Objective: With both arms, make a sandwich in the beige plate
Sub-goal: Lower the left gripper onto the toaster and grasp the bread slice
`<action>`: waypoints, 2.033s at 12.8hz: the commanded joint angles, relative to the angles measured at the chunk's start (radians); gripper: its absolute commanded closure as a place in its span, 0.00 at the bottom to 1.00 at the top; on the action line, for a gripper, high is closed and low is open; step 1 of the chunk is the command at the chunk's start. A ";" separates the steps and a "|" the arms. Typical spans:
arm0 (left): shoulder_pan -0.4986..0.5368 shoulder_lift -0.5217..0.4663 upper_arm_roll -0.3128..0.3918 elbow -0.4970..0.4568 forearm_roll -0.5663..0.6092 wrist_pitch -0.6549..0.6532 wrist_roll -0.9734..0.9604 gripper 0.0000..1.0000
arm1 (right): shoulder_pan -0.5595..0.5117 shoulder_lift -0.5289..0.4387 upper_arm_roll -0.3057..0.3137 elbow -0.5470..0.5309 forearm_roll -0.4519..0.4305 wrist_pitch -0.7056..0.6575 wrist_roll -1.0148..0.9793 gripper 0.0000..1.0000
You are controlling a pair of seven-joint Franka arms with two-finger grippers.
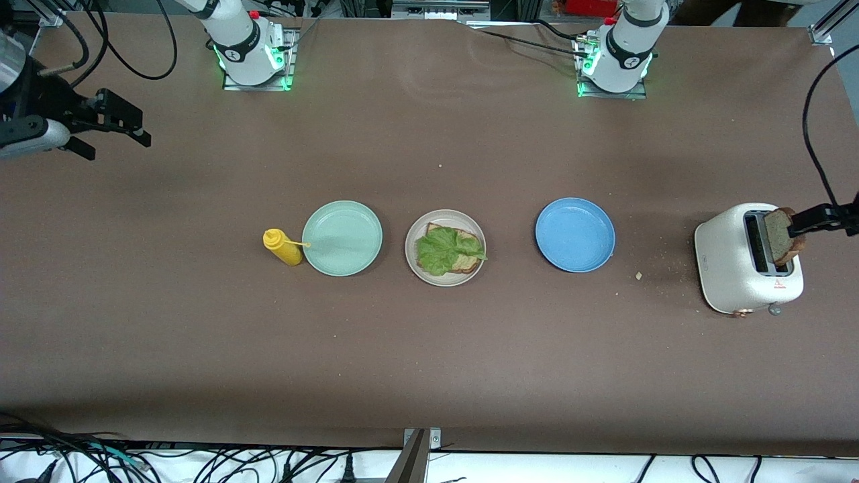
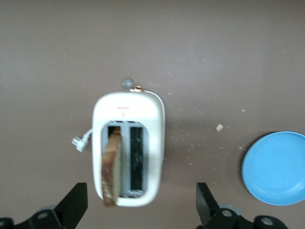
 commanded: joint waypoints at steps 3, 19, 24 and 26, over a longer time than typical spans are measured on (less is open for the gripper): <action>0.085 -0.036 -0.012 -0.262 0.027 0.292 0.086 0.00 | -0.069 0.018 0.095 0.057 -0.089 -0.044 0.074 0.00; 0.146 -0.085 -0.014 -0.461 0.084 0.396 0.086 1.00 | -0.072 0.065 0.043 0.115 -0.010 -0.119 0.069 0.00; 0.134 -0.092 -0.035 -0.297 0.085 0.242 0.083 1.00 | -0.071 0.068 0.045 0.115 -0.012 -0.119 0.069 0.00; 0.134 -0.092 -0.070 -0.210 0.088 0.142 0.083 1.00 | -0.071 0.074 0.045 0.115 -0.031 -0.119 0.069 0.00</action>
